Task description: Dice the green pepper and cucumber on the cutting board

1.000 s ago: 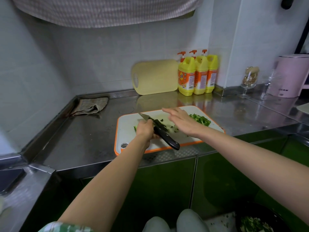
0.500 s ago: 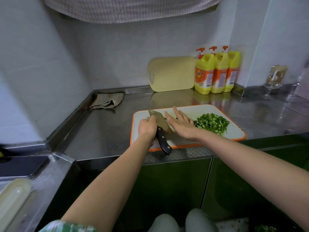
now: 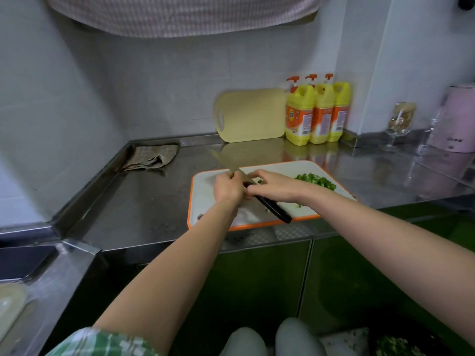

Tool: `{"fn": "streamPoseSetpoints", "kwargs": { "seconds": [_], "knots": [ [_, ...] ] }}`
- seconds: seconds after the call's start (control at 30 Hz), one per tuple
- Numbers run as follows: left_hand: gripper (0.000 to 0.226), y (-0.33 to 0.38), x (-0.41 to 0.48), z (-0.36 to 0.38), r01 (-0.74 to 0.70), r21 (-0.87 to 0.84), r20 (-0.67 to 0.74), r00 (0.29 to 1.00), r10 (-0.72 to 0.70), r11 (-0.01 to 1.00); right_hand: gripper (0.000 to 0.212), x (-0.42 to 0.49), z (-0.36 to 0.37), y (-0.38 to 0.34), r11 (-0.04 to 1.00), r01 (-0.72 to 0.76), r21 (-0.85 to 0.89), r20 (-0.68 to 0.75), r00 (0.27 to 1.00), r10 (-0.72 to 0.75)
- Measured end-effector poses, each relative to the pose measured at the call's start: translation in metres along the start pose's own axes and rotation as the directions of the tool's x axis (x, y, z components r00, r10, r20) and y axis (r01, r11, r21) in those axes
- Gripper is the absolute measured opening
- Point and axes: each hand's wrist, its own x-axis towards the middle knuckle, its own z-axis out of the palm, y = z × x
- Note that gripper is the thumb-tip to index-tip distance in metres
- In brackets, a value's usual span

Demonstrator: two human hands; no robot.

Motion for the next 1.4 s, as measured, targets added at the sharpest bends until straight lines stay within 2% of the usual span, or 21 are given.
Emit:
{"fn": "streamPoseSetpoints", "kwargs": {
  "seconds": [0.03,0.1,0.2,0.27,0.33,0.43,0.53,0.67,0.9,1.1,1.2,1.4],
  "knots": [
    [0.032,0.003,-0.001,0.005,-0.02,0.001,0.022,1.0,0.02,1.0,0.054,-0.007,-0.004,0.001,1.0,-0.01,0.02,0.046,0.999,0.009],
    [0.027,0.01,-0.003,0.015,-0.054,-0.041,0.101,0.993,0.058,0.998,0.046,-0.014,-0.009,0.005,0.996,-0.027,0.08,0.019,0.999,0.025],
    [0.03,0.018,-0.005,0.024,-0.082,-0.088,0.217,0.971,0.099,0.993,0.03,-0.011,-0.015,0.018,0.978,-0.042,0.204,-0.223,0.971,0.088],
    [0.034,0.013,0.0,0.025,-0.216,0.136,0.218,0.958,0.184,0.967,0.025,-0.008,-0.021,0.029,0.914,-0.03,0.405,-0.301,0.939,0.164],
    [0.037,0.003,0.011,0.022,-0.36,0.461,0.228,0.931,0.284,0.811,0.018,-0.005,-0.028,0.04,0.846,-0.001,0.534,-0.328,0.922,0.208],
    [0.043,-0.011,0.025,0.019,-0.456,0.725,0.334,0.888,0.315,0.516,0.006,0.001,-0.035,0.052,0.782,0.013,0.623,-0.325,0.914,0.244],
    [0.037,-0.016,0.035,0.023,-0.484,0.828,0.421,0.87,0.257,0.282,0.008,0.008,-0.035,0.06,0.775,-0.001,0.632,-0.317,0.912,0.26],
    [0.032,-0.025,0.053,0.027,-0.529,0.842,0.478,0.824,0.305,0.108,0.01,0.013,-0.034,0.067,0.776,0.004,0.63,-0.327,0.908,0.262],
    [0.027,-0.028,0.064,0.03,-0.59,0.806,0.547,0.777,0.313,0.055,0.015,0.016,-0.034,0.074,0.76,0.0,0.65,-0.321,0.906,0.275],
    [0.026,-0.026,0.067,0.036,-0.614,0.789,0.585,0.737,0.338,-0.025,0.006,0.015,-0.035,0.078,0.756,0.004,0.654,-0.305,0.916,0.259],
    [0.027,-0.029,0.066,0.038,-0.577,0.816,0.556,0.765,0.326,-0.037,0.013,0.014,-0.034,0.081,0.758,0.012,0.652,-0.314,0.914,0.256],
    [0.036,-0.028,0.065,0.039,-0.537,0.843,0.519,0.795,0.314,-0.034,0.01,0.013,-0.032,0.083,0.765,-0.002,0.644,-0.308,0.915,0.262]
  ]
}}
